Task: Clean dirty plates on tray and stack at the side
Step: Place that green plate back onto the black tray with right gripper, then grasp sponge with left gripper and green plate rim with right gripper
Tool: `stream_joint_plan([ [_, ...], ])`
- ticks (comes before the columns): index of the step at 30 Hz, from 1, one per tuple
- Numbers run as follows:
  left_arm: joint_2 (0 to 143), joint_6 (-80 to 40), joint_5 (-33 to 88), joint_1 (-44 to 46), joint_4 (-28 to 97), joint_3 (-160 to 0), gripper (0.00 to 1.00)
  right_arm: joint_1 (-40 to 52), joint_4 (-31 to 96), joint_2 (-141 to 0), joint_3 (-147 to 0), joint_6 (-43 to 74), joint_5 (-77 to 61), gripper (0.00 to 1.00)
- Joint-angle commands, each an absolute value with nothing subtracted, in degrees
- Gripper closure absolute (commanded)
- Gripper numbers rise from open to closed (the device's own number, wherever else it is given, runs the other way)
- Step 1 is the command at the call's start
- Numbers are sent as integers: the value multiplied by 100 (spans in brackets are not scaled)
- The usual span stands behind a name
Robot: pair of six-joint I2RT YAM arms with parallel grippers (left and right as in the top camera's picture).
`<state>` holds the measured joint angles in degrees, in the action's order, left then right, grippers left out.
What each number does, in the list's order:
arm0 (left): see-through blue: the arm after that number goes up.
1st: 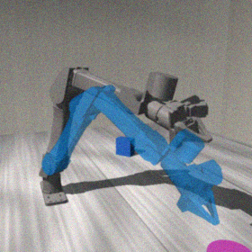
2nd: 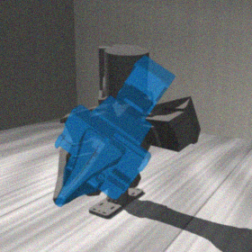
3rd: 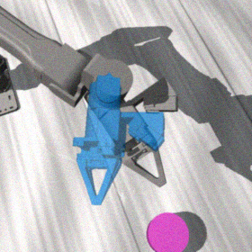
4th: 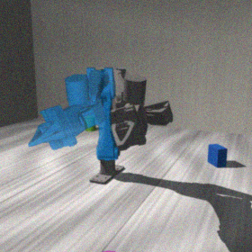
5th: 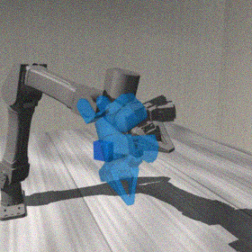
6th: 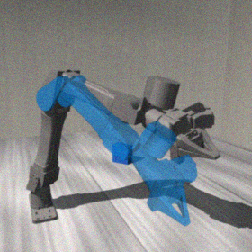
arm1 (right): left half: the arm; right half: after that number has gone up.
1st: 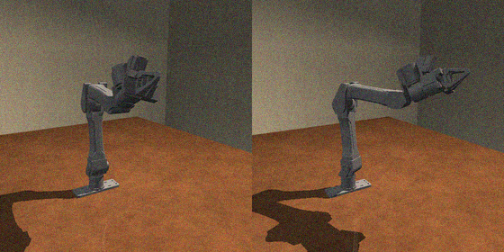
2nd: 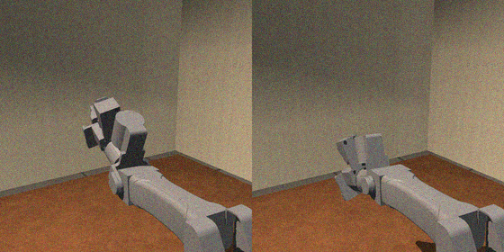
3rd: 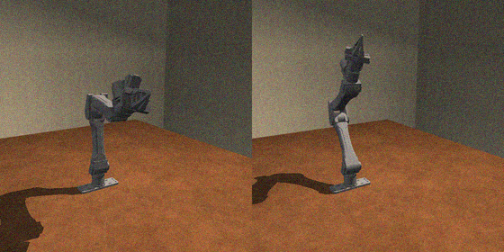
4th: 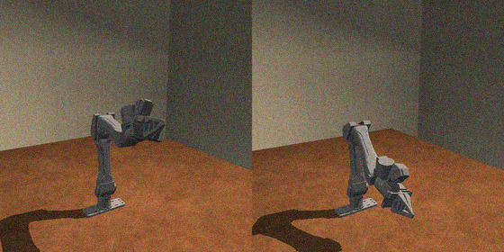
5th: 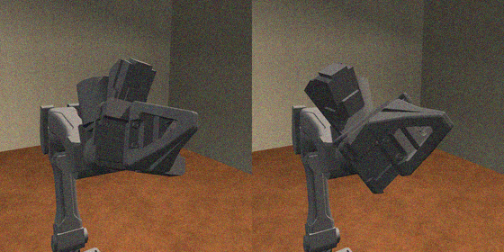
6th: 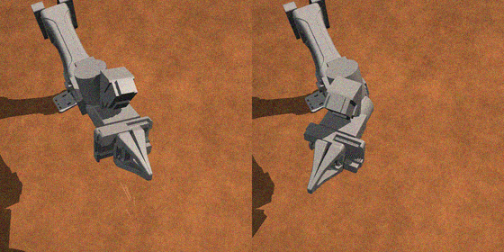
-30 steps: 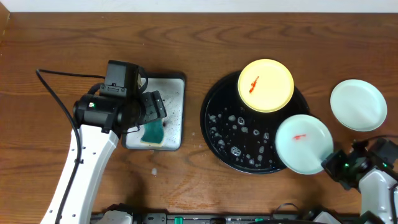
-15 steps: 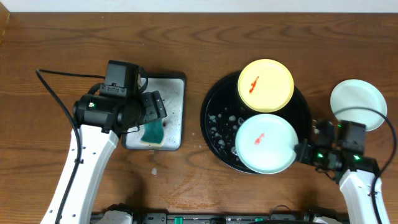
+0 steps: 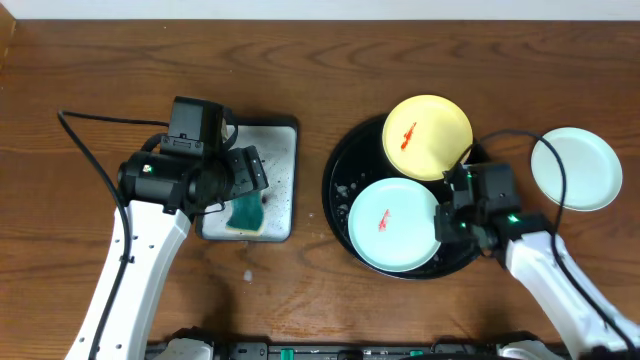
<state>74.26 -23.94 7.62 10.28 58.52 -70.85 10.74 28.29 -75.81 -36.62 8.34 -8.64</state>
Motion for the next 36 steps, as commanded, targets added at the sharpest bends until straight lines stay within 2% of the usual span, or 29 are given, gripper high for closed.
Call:
stream_joint_plan([
  [1,7426,-2359,799,1009,5867,-7148,15,1135,2832,-7931,-3896,792,-657,96],
  [2,7426,-2359,799,1009,5867,-7148,14,1135,2993,-7970,-4045,578,-692,86],
  [3,7426,-2359,799,1009,5867,-7148,15,1135,3183,-7975,-4211,392,-690,71],
  [4,7426,-2359,799,1009,5870,-7148,15,1135,3474,-7970,-4469,198,-646,67],
  [10,7426,-2440,810,1009,5811,-7148,15,1131,5085,-7961,-6274,272,-670,59],
  [14,7426,-2445,814,1009,5804,-7148,14,1125,5867,-7959,-7286,270,-1332,55],
  [15,7426,-2445,814,1009,5804,-7148,1,1125,5975,-7959,-7422,270,-1474,53],
  [18,7459,-2379,674,1009,5852,-7146,2,1125,6132,-7878,-7607,270,-1986,52],
  [26,8324,-2381,276,1009,5697,-6578,0,1131,6567,-7865,-7603,272,-2043,53],
  [27,8547,-2381,285,1011,5555,-6453,7,1133,6598,-7865,-7603,272,-2043,53],
  [28,8737,-2381,305,1009,5428,-6368,17,1135,6630,-7865,-7601,272,-2043,53],
  [29,8973,-2377,349,1009,5280,-6307,21,1135,6650,-7865,-7601,272,-2043,53],
  [33,9762,-2097,336,1009,4744,-6300,22,1135,6689,-7865,-7601,274,-2043,53],
  [36,10256,-1997,279,1009,4397,-6300,37,1135,6737,-7865,-7601,274,-2045,54],
])
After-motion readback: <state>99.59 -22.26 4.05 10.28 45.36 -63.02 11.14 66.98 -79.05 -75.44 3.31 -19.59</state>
